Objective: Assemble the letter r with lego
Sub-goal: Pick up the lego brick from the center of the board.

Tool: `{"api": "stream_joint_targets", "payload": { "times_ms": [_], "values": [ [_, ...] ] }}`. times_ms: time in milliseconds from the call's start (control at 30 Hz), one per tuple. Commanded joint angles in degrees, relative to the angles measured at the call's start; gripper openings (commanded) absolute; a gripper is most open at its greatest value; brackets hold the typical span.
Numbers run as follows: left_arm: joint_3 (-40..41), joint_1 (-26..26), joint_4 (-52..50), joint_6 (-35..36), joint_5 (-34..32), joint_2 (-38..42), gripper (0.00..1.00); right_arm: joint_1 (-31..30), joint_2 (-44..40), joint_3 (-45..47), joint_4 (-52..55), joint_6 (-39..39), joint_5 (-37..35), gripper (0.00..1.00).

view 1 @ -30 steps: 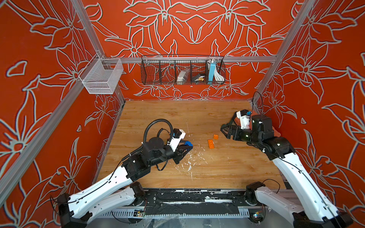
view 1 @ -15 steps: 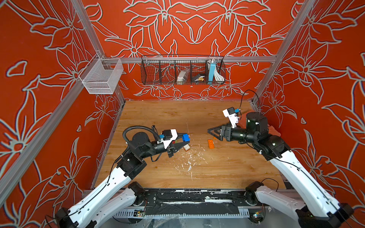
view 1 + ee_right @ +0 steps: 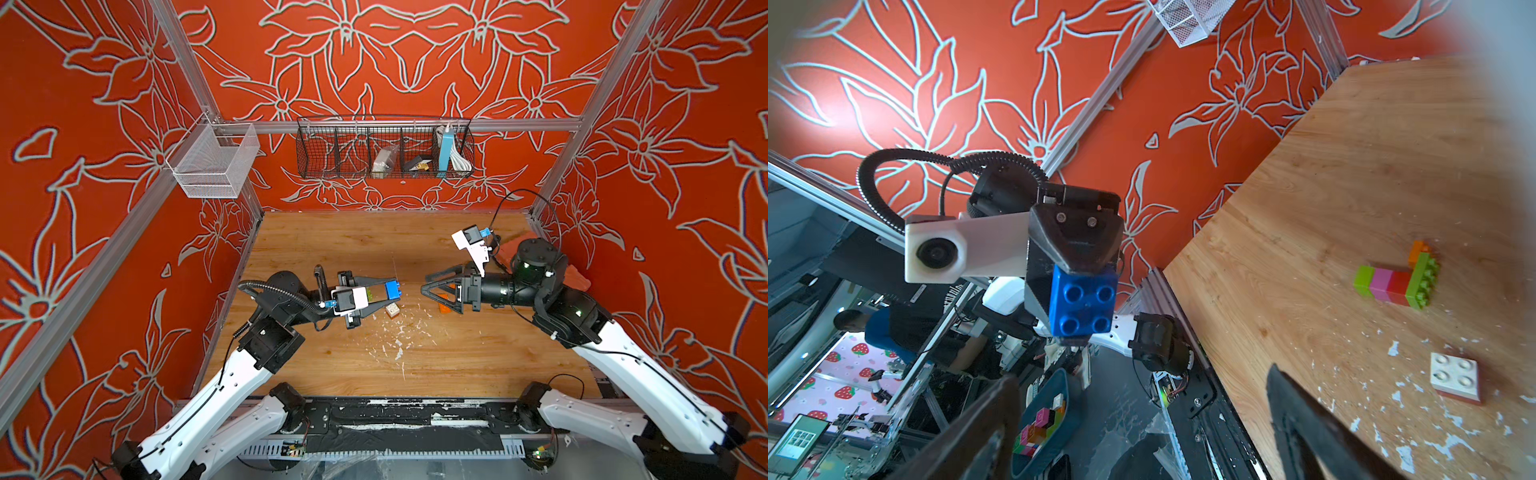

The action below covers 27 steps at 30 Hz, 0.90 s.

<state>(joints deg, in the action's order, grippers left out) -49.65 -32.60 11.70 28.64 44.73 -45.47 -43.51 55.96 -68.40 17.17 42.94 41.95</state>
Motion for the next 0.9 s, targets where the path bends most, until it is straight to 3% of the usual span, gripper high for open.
{"api": "stream_joint_targets", "payload": {
  "times_ms": [0, 200, 467, 867],
  "values": [
    [-2.0, 0.3, -3.2, 4.8, 1.8, 0.6, 0.0, -1.6, -0.6, 0.3, -4.1, 2.3, -1.3, 0.95],
    [-2.2, 0.3, -4.2, 7.2, 1.9, 0.8, 0.0, -4.7, -0.1, -0.7, -5.6, 3.0, -1.1, 0.95],
    [-1.0, 0.3, 0.0, 4.9, 3.1, 0.2, 0.0, -7.1, 2.1, -1.2, -6.6, 2.0, -1.3, 0.95],
    [-1.1, 0.3, 0.9, 3.9, 4.6, -0.3, 0.0, -8.3, 4.8, -2.4, -11.6, 3.8, 0.3, 0.84]
  ]
}}
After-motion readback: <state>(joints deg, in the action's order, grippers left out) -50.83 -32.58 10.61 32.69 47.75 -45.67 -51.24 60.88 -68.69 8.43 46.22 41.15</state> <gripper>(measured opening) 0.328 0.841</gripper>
